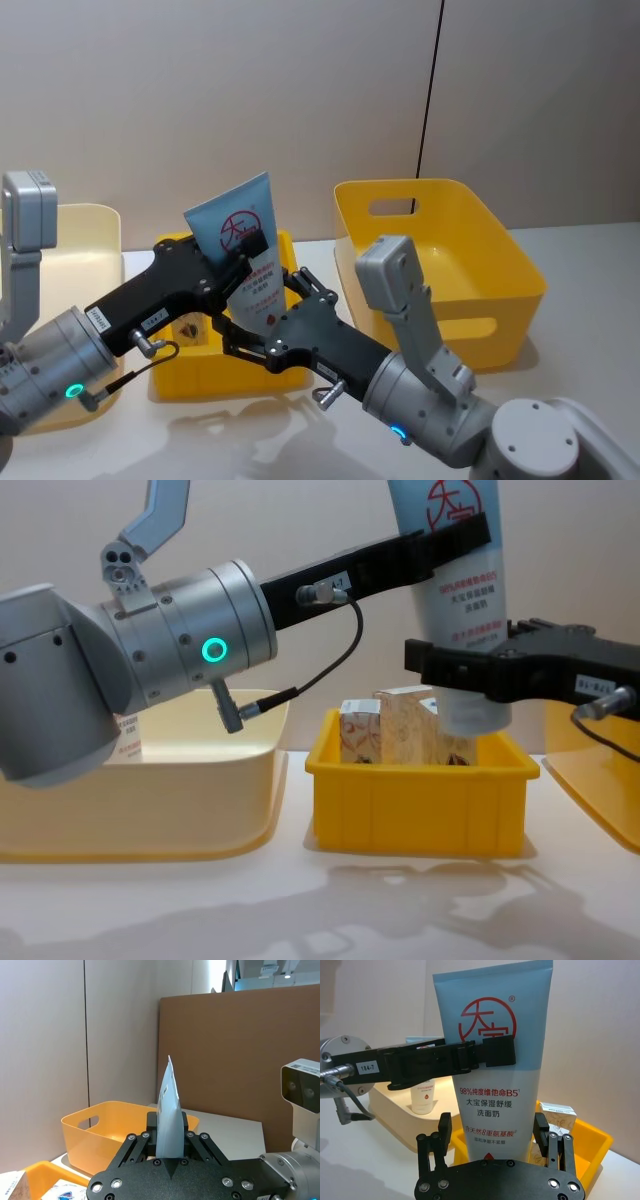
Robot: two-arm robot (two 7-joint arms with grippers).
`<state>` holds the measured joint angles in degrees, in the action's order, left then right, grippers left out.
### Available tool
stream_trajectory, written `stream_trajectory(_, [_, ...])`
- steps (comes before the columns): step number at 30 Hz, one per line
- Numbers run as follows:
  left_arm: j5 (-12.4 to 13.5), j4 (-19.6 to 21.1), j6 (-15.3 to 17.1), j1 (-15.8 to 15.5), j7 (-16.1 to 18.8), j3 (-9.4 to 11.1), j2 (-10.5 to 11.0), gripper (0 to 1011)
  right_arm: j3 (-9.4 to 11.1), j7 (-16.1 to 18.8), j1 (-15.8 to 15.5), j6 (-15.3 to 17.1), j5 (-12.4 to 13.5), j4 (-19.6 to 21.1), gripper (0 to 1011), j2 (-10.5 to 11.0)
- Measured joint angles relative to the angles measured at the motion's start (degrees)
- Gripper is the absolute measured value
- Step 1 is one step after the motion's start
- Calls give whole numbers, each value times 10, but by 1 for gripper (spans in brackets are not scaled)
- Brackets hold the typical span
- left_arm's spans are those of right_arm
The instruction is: Bimanual collaborative sorting of washing and personal care products
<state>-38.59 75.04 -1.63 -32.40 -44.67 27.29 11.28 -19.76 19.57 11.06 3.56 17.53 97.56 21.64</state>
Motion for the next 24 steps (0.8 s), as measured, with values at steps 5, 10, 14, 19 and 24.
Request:
stream_trajectory(5, [0,0,0,0,0,0,0,227,-3,-5,3,-2,-7,-5,1001,-4])
stream_trajectory(10, [0,0,0,0,0,0,0,227,-5,-8,5,-3,-13,-9,905,-7])
stream_trajectory(14, [0,0,0,0,0,0,0,226,-6,-10,6,-4,-15,-11,810,-9])
stream_trajectory(19, [0,0,0,0,0,0,0,226,-7,-11,7,-5,-18,-13,694,-10])
stream_trajectory(24, [0,0,0,0,0,0,0,225,-8,-13,7,-5,-20,-14,653,-11])
